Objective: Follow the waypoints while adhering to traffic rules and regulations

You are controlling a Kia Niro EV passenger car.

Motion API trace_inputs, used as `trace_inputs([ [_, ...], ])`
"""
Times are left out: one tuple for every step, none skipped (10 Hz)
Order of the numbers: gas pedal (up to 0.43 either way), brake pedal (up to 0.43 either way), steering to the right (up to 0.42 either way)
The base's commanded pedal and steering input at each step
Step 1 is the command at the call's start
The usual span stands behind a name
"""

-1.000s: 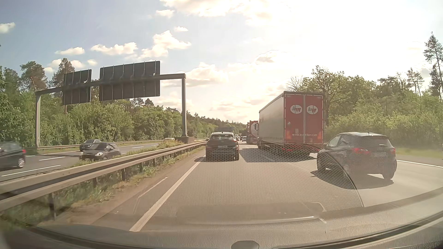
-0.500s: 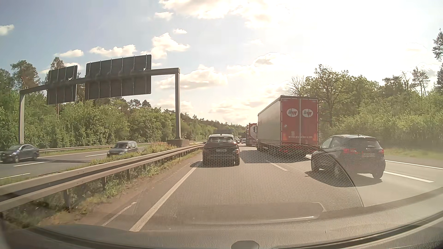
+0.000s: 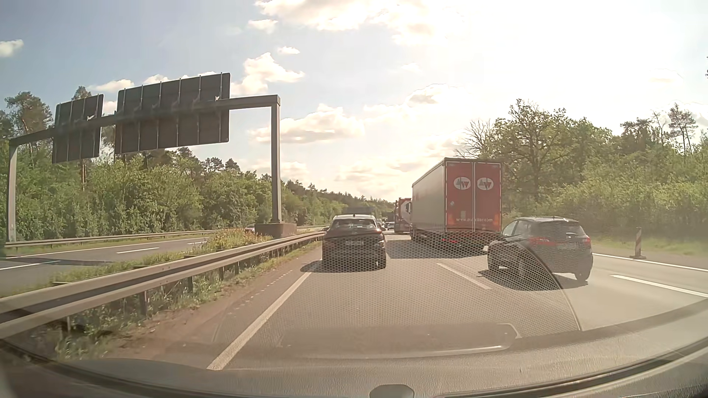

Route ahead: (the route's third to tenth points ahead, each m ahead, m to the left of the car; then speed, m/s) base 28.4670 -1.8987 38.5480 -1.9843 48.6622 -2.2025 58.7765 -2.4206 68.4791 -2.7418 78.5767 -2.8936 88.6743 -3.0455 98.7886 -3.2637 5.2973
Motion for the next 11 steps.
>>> trace_inputs([
  [0.000, 0.006, -0.008],
  [0.000, 0.000, -0.007],
  [0.000, 0.000, -0.007],
  [0.000, 0.006, -0.006],
  [0.000, 0.006, -0.005],
  [0.000, 0.012, -0.005],
  [0.000, 0.012, -0.005],
  [0.000, 0.012, -0.005],
  [0.000, 0.000, -0.005],
  [0.000, 0.000, -0.004],
  [0.000, 0.000, -0.004],
])
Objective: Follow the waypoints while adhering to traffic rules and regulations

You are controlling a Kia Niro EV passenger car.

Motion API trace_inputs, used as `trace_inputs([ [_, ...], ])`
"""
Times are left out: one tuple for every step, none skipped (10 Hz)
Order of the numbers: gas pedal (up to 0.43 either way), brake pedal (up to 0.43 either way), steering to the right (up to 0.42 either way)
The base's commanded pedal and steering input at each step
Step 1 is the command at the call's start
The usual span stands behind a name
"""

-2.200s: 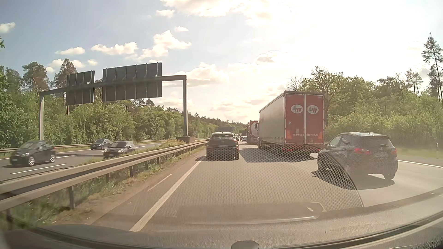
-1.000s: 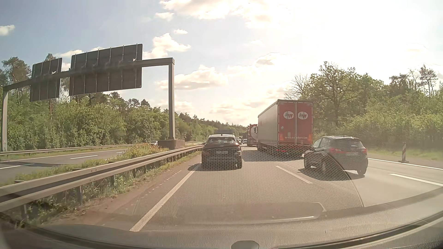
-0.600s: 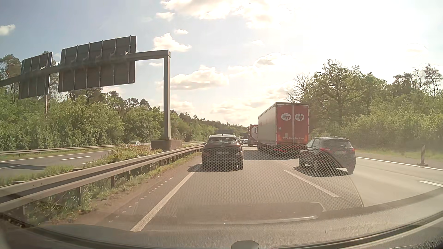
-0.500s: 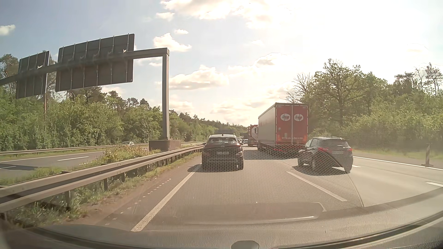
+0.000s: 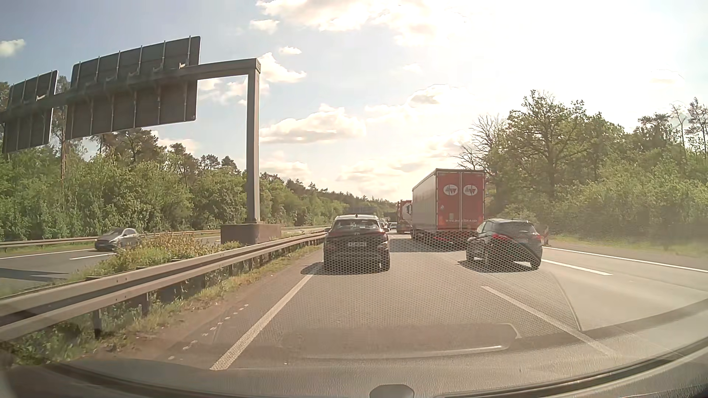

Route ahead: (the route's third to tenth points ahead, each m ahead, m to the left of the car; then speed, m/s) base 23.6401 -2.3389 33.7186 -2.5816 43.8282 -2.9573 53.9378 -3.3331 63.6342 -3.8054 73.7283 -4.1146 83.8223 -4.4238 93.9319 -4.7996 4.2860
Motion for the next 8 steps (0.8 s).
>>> trace_inputs([
  [0.000, 0.000, -0.004],
  [0.000, 0.000, -0.004],
  [0.000, 0.000, -0.004],
  [0.000, 0.000, -0.004],
  [0.000, 0.000, -0.004],
  [0.000, 0.000, -0.004],
  [0.000, 0.000, -0.004],
  [0.000, 0.000, -0.004],
])
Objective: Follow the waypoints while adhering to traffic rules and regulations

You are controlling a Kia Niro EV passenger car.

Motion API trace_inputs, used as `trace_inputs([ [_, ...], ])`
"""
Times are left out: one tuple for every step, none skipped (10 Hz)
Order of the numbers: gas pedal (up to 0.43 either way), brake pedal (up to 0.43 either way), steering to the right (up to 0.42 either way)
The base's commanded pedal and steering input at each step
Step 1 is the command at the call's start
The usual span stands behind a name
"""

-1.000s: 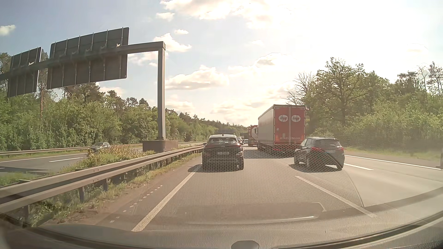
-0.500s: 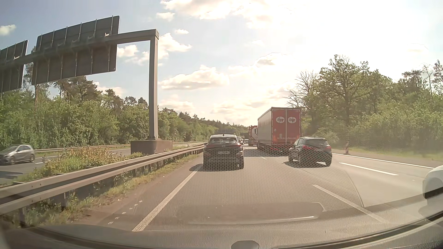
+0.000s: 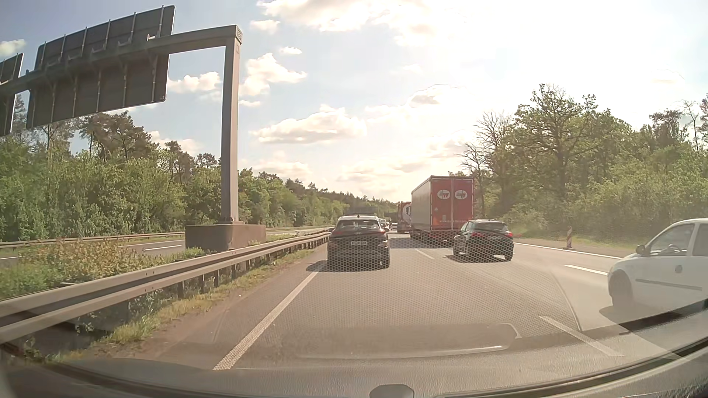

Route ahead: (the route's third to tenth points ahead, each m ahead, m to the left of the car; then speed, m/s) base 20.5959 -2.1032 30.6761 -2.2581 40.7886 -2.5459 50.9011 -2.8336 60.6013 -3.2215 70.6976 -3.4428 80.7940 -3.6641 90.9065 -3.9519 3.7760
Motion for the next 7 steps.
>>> trace_inputs([
  [0.000, 0.000, -0.003],
  [0.008, 0.000, -0.003],
  [0.079, 0.000, -0.001],
  [0.087, 0.000, 0.000],
  [0.110, 0.000, 0.000],
  [0.138, 0.000, 0.001],
  [0.150, 0.000, 0.002],
])
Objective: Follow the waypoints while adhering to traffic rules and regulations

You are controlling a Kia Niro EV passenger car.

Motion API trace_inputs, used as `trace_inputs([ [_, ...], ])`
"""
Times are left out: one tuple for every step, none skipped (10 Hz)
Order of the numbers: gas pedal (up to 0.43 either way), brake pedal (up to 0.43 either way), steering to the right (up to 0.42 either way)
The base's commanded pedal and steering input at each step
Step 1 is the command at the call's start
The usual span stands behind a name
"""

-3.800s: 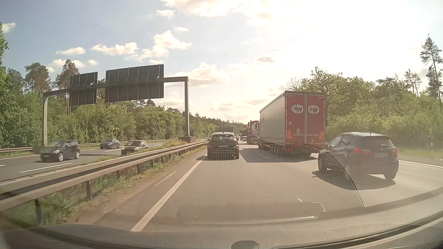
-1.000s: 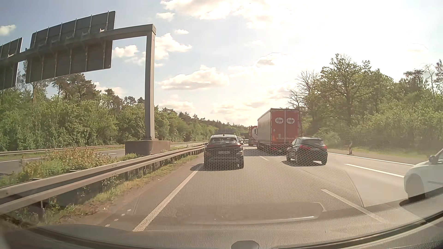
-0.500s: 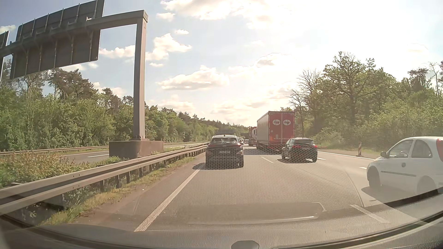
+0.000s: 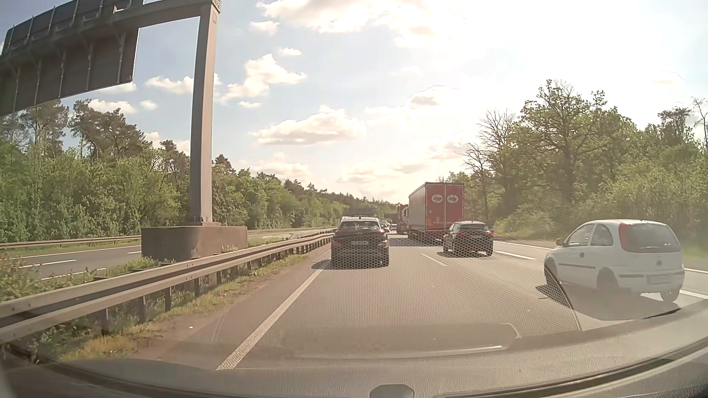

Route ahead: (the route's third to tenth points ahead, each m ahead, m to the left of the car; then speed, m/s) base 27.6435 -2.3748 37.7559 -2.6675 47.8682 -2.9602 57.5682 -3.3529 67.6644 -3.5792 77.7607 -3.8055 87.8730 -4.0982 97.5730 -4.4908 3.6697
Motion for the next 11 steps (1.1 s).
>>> trace_inputs([
  [0.150, 0.000, 0.003],
  [0.150, 0.000, 0.003],
  [0.150, 0.000, 0.004],
  [0.150, 0.000, 0.004],
  [0.150, 0.000, 0.004],
  [0.150, 0.000, 0.004],
  [0.150, 0.000, 0.004],
  [0.150, 0.000, 0.006],
  [0.150, 0.000, 0.008],
  [0.150, 0.000, 0.009],
  [0.150, 0.000, 0.009],
])
